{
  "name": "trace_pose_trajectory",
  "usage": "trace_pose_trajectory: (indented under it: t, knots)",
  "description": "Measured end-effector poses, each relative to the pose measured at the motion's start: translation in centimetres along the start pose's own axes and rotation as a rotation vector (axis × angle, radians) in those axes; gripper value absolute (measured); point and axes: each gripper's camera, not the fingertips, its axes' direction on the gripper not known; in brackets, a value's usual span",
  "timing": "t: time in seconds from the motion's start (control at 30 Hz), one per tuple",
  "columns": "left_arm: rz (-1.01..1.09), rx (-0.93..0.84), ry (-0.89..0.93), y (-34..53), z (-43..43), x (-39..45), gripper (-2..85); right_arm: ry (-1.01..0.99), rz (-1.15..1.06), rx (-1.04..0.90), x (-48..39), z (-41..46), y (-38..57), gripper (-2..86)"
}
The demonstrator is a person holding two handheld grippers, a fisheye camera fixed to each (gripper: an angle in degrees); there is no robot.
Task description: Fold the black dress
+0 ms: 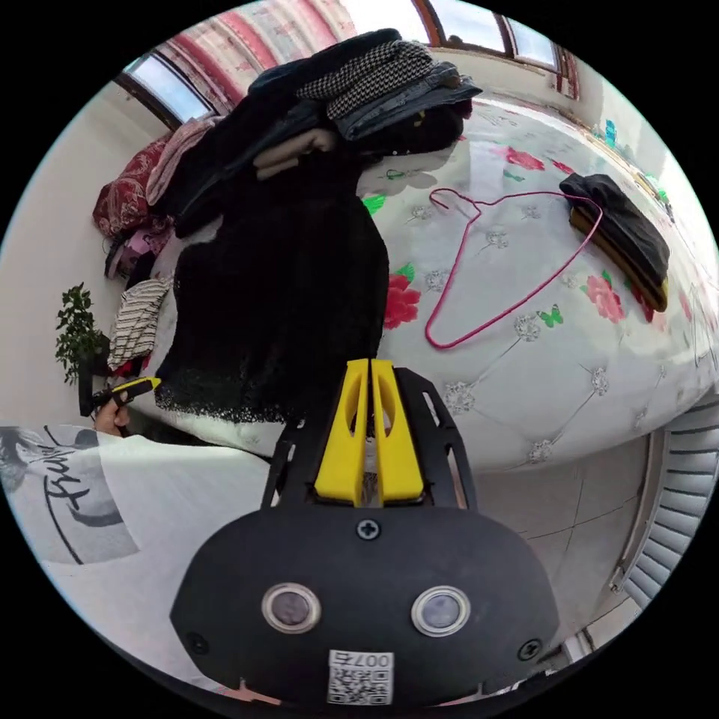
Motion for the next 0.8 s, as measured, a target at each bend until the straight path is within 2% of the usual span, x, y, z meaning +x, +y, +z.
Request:
trace_pose_trajectory:
  t: [0.03, 0.1, 0.2, 0.37, 0.43, 0.57, 0.67, 0.8]
  knots:
    - [-0.008, 0.038, 0.062, 0.9, -2.4, -0.7, -0.9, -0.134, 0.02, 0.059, 1.2, -2.7, 1.3, -0.1]
    - [0.002, 0.067, 0.099, 2.7, -5.5, -1.4, -0.9, -0.262, 0.047, 0.112, 2.9, -6.0, 4.0, -0.2]
    - [-0.02, 0.041, 0.246, 5.7, -8.0, -3.1, -1.0, -0.398, 0.154, 0.068, 5.7, -8.1, 8.7, -0.3]
    - [-0.157, -0.02, 0.366, 9.9, -7.5, -5.4, -0.9, -0.416, 0.305, -0.044, 8.1, -6.9, 14.1, -0.3]
    - [-0.22, 0.059, 0.473, 11.5, -8.0, -6.0, -1.0, -0.465, 0.327, -0.043, 9.0, -6.3, 14.7, -0.3]
    - [-0.257, 0.169, 0.504, 11.0, -9.6, -6.6, -1.0, -0.592, 0.329, 0.043, 11.3, -5.9, 12.1, -0.3]
    - [-0.194, 0.321, 0.537, 6.7, -13.7, -6.0, -1.0, -0.686, 0.25, 0.181, 11.2, -7.6, 6.1, -0.3]
    - [-0.05, 0.571, 0.541, 1.6, -23.5, -1.9, -1.0, -0.714, -0.055, 0.408, 6.0, -15.9, -1.0, -0.3]
